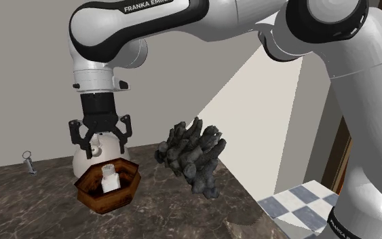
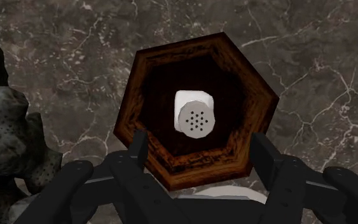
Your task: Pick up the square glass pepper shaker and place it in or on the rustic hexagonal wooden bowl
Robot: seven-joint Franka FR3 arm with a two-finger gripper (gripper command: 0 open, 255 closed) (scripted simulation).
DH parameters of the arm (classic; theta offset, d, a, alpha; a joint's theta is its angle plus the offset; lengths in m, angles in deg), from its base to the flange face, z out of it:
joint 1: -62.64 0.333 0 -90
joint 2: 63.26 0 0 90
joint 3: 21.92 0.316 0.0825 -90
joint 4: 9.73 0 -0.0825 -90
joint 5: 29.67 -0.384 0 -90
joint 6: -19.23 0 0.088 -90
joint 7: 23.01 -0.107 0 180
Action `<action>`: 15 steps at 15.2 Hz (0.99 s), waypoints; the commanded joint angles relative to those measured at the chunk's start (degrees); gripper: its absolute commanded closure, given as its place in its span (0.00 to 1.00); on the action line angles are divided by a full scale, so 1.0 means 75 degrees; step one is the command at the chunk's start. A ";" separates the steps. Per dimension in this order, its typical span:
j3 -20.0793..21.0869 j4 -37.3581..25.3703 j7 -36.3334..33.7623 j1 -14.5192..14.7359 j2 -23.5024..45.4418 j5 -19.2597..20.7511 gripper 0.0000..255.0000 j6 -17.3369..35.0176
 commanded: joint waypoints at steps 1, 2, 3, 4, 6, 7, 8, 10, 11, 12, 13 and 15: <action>0.0000 0.0000 0.0000 0.0000 0.0000 0.0000 0.00 0.0000; 0.0000 0.0000 0.0000 0.0000 0.0000 0.0000 0.00 0.0000; 0.0000 0.0000 0.0000 0.0000 0.0000 0.0000 0.00 0.0000; 0.0000 0.0000 0.0000 0.0000 0.0000 0.0000 0.00 0.0000; -0.0001 -0.0569 0.0000 0.0031 0.0036 0.0010 0.00 -0.0532; -0.0004 -0.0887 -0.0005 0.0058 0.0076 0.0024 0.00 -0.0809; -0.0008 -0.1156 -0.0010 0.0086 0.0119 0.0040 0.00 -0.1034; -0.0008 -0.1154 -0.0010 0.0086 0.0118 0.0039 0.00 -0.1034; -0.0008 -0.1156 -0.0010 0.0086 0.0119 0.0040 0.00 -0.1034; -0.0008 -0.1156 -0.0010 0.0086 0.0119 0.0040 0.00 -0.1034; -0.0008 -0.1156 -0.0010 0.0086 0.0119 0.0040 0.00 -0.1034; -0.0008 -0.1156 -0.0010 0.0086 0.0119 0.0040 0.00 -0.1034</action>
